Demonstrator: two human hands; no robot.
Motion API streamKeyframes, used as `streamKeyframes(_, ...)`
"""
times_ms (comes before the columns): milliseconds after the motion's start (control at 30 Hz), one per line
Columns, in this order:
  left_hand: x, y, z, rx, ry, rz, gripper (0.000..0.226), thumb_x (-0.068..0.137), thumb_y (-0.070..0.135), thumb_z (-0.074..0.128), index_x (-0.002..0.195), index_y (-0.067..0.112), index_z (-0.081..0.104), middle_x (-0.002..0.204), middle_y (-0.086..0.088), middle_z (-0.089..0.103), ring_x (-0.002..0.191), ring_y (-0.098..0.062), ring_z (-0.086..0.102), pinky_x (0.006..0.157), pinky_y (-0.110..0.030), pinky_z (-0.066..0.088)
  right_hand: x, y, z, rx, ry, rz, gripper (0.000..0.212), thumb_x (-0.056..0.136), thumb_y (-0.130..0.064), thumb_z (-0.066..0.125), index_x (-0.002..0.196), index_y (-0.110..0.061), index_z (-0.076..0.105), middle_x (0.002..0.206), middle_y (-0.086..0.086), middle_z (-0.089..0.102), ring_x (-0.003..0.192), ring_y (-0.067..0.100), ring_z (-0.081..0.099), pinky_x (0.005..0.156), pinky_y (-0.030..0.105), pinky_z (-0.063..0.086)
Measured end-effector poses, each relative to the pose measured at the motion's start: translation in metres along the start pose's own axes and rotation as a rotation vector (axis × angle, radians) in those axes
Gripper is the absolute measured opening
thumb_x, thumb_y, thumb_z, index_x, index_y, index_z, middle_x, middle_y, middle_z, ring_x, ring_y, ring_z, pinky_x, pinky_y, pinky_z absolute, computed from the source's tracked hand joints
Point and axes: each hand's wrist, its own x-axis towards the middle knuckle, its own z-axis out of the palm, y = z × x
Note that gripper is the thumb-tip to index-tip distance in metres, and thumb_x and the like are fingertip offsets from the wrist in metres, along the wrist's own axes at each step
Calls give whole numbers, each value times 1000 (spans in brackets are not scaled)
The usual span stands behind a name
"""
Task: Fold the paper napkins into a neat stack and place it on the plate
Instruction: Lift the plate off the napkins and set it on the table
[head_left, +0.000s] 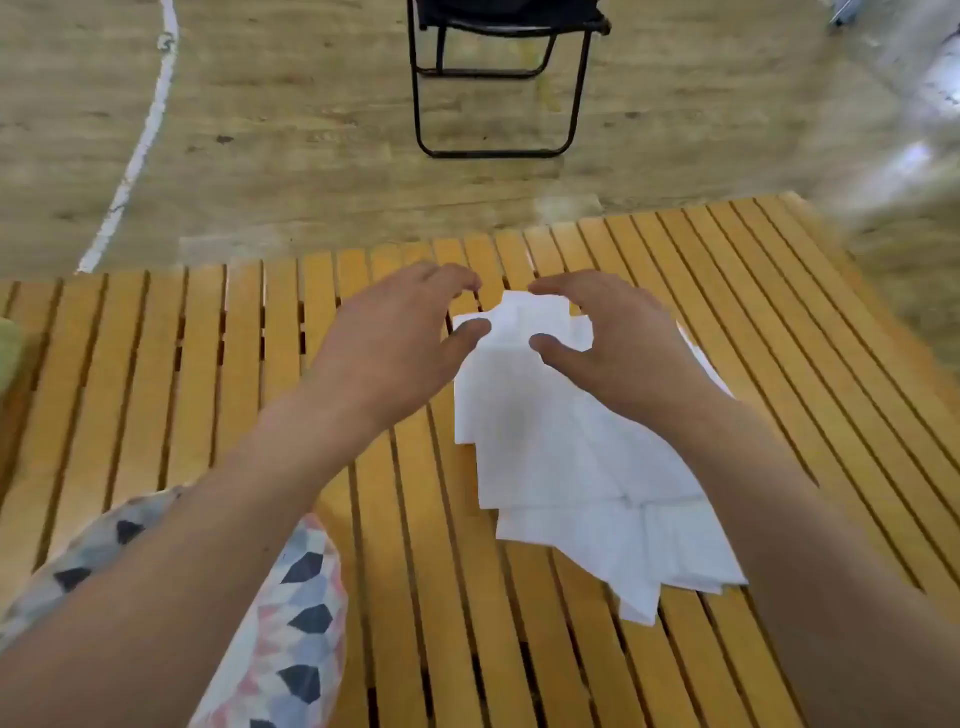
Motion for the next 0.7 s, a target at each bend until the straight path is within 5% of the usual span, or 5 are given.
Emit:
streamKeyframes(300, 3, -28, 39, 130, 34, 120, 40, 95, 54, 51, 130, 34, 53, 116, 14, 64, 103, -12, 60, 83, -39, 53, 8, 19, 59, -83, 23, -125, 44, 93, -39, 64, 136, -32, 58, 138, -12, 59, 127, 13, 52, 98, 28, 39)
streamKeyframes(433, -8, -25, 45, 159, -14, 87, 43, 94, 55, 53, 131, 33, 54, 113, 14, 66, 101, -11, 61, 84, -39, 54, 1, 19, 67, -79, 2, -135, 43, 92, -39, 65, 133, -32, 59, 135, -12, 61, 127, 15, 53, 100, 36, 45)
streamKeyframes(700, -60, -19, 21, 87, -9, -59, 42, 91, 54, 60, 128, 35, 55, 110, 17, 65, 95, -6, 62, 84, -37, 56, -40, 3, 50, -31, 48, -109, 46, 93, -43, 63, 137, -31, 56, 139, -13, 58, 127, 13, 53, 101, 30, 40)
